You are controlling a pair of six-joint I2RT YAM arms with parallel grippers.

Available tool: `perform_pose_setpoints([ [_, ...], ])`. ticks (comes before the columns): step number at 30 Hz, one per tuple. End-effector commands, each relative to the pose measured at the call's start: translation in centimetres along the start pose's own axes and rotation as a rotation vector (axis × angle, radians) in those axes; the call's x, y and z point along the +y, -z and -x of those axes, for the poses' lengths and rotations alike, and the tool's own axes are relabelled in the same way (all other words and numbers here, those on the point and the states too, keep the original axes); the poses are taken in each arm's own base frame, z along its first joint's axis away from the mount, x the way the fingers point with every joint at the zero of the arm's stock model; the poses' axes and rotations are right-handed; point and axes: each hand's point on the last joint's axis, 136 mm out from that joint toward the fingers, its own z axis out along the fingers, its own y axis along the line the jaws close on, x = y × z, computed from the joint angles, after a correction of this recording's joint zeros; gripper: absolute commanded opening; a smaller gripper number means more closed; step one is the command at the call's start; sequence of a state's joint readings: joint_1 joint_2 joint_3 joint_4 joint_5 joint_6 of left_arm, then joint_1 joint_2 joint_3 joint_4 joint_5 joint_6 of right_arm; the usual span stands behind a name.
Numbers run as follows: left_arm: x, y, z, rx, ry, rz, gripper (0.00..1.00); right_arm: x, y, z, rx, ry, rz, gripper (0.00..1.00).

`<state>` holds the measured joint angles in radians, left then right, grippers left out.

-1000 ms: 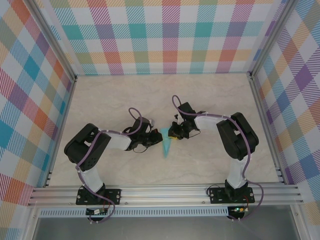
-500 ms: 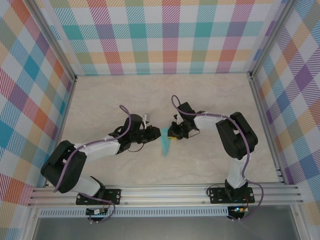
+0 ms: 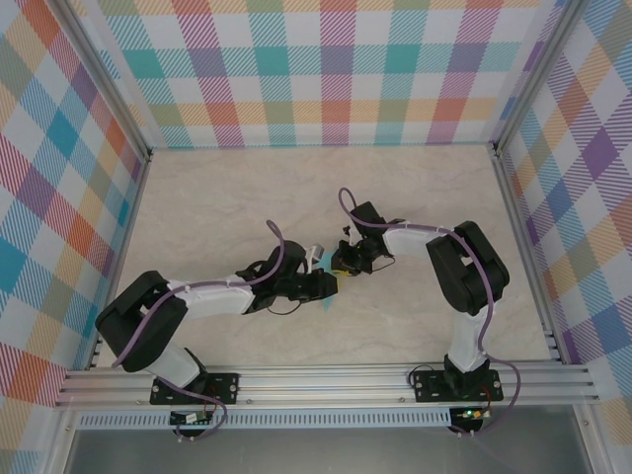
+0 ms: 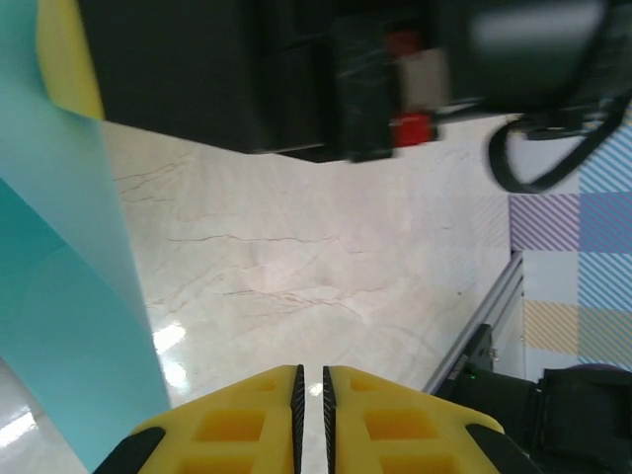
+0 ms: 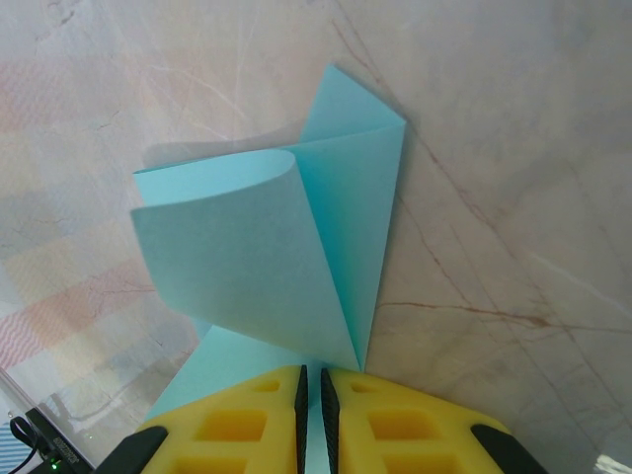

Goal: Fold a paper plane with a square sheet of paper (fold left side to right side)
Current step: Fold the wing for the fifth time at the center of the table.

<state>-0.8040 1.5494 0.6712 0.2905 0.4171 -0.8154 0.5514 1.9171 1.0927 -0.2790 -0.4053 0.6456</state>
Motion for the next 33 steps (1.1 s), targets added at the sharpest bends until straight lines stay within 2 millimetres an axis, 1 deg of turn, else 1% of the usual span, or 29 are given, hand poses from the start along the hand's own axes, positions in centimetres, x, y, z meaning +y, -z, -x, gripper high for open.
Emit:
perform_pose_setpoints([
  [1,0.4,-0.9,0.2,-0.004,0.007,0.019,0.15,-3.3,-1.5,-1.7,0.059,-0.04,-0.111,0.16],
  [3,1.0,-1.2,0.1,-0.004,0.016,0.038,0.14,-3.3,-1.5,-1.7,0.059,-0.039,-0.111,0.16],
  [10,2.3,-1.5,-0.6,0.007,0.04,0.068,0.14,-3.2,-1.5,-1.7,0.059,-0.037,-0.112,0.16],
  [18,3.9,-1.9,-2.1,0.033,0.066,0.107,0.13,-3.2,-1.4,-1.6,0.056,-0.033,-0.113,0.16],
  [22,4.7,-2.0,-2.5,0.031,0.079,0.135,0.12,-3.2,-1.4,-1.6,0.057,-0.033,-0.116,0.17],
  [29,5.2,-2.2,-2.9,0.038,0.083,0.153,0.12,-3.2,-1.4,-1.6,0.057,-0.032,-0.116,0.17],
  [33,5.8,-2.1,-3.1,0.041,0.091,0.177,0.11,-3.2,-1.3,-1.7,0.057,-0.03,-0.116,0.17],
])
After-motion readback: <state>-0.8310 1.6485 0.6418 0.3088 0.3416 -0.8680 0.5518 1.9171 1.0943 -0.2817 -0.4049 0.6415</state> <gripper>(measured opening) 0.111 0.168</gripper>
